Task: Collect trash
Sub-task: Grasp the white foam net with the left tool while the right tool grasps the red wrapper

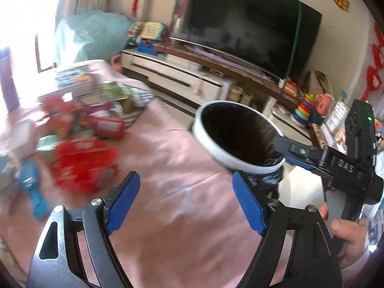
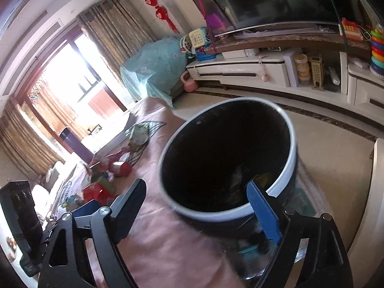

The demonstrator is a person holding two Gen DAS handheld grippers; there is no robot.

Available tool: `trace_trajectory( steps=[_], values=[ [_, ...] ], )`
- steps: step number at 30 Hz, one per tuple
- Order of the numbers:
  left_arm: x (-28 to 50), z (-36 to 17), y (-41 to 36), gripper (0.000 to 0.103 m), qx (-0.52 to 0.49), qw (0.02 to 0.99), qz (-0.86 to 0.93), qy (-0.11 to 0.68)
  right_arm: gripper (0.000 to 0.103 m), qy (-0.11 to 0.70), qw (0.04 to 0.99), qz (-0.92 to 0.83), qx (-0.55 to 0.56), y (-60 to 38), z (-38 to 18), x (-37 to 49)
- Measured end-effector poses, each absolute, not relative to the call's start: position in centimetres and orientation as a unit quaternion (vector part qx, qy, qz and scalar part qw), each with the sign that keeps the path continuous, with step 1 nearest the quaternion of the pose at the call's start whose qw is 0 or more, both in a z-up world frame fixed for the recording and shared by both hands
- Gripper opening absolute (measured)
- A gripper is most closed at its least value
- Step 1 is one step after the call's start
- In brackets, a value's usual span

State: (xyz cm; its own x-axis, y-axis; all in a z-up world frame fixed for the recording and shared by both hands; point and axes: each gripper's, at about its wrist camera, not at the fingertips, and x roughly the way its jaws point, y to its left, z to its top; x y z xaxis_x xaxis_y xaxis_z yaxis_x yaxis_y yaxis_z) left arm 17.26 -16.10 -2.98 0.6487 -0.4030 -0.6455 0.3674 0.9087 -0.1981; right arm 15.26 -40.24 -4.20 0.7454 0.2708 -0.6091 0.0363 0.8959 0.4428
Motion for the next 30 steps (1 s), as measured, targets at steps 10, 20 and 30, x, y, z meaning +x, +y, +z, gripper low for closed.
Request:
trace_trajectory(
  steps=[10, 20, 30],
  values=[
    [13.9, -4.0, -8.6, 0.084, -0.042, 0.923, -0.139, 0.357, 0.095, 0.355, 0.912, 0.123, 0.167, -32.6, -4.4, 14.1],
    [11.4, -5.1, -1.2, 0.084, -0.09, 0.925, -0.074, 0.363, 0.095, 0.36, 0.91, 0.172, 0.115, -25.8, -5.7, 14.6],
    [10.7, -5.0, 3.9, 0.084, -0.119, 0.927, -0.02, 0.355, 0.095, 0.37, 0.901, 0.207, 0.094, -21.5, -5.9, 15.4]
  ],
)
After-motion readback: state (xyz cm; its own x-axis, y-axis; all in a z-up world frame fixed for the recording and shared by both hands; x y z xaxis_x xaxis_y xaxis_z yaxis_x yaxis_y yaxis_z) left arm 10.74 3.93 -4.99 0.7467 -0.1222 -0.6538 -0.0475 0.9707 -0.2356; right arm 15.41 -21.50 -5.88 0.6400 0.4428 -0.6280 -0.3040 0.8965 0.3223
